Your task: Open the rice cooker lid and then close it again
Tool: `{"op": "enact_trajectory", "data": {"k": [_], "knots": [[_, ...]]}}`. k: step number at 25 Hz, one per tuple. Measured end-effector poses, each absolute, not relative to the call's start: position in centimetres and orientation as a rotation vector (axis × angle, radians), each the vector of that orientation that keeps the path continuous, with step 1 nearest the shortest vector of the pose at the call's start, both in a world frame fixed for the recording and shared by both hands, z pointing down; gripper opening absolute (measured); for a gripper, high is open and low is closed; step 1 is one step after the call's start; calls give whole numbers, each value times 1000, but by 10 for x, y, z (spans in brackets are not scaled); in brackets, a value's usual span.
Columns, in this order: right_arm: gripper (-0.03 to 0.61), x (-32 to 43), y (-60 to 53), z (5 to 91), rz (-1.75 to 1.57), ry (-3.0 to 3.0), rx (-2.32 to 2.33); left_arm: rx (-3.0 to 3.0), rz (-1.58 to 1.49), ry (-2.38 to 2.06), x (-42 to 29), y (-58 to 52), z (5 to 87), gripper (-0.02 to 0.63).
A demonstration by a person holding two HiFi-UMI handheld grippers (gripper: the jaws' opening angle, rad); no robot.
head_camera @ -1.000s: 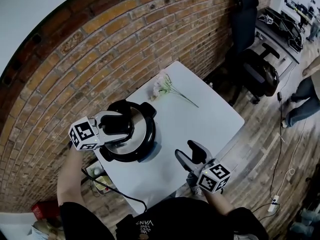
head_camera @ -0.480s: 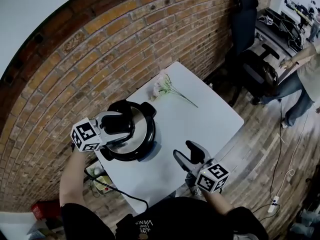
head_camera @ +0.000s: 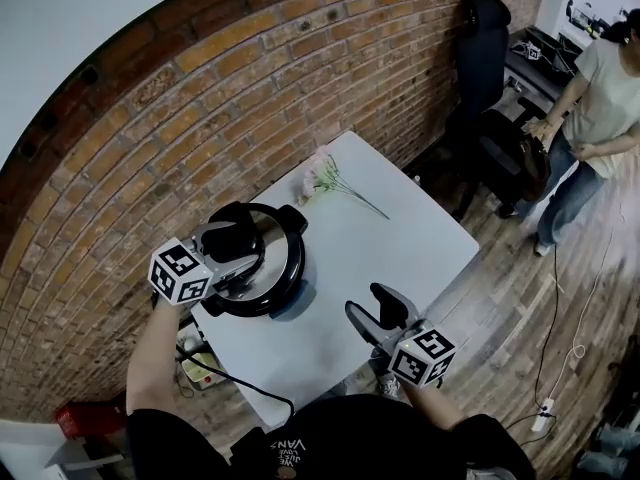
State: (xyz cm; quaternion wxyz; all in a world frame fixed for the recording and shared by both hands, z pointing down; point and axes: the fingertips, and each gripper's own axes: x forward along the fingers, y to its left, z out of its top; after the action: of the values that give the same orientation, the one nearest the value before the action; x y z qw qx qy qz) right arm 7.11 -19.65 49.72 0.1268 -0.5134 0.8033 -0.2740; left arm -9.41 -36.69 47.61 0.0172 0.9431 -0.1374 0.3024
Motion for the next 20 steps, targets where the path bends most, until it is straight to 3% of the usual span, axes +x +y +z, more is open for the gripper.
{"op": "enact_trajectory", "data": {"k": [9,20], "knots": [[287,69,-182,490,-778,2378,-1474,2811,884,-804,-97,-377,476,284],[287,67,-167,479,-740,2436,-1439,2829,843,-925,-98,-380,475,285]]}}
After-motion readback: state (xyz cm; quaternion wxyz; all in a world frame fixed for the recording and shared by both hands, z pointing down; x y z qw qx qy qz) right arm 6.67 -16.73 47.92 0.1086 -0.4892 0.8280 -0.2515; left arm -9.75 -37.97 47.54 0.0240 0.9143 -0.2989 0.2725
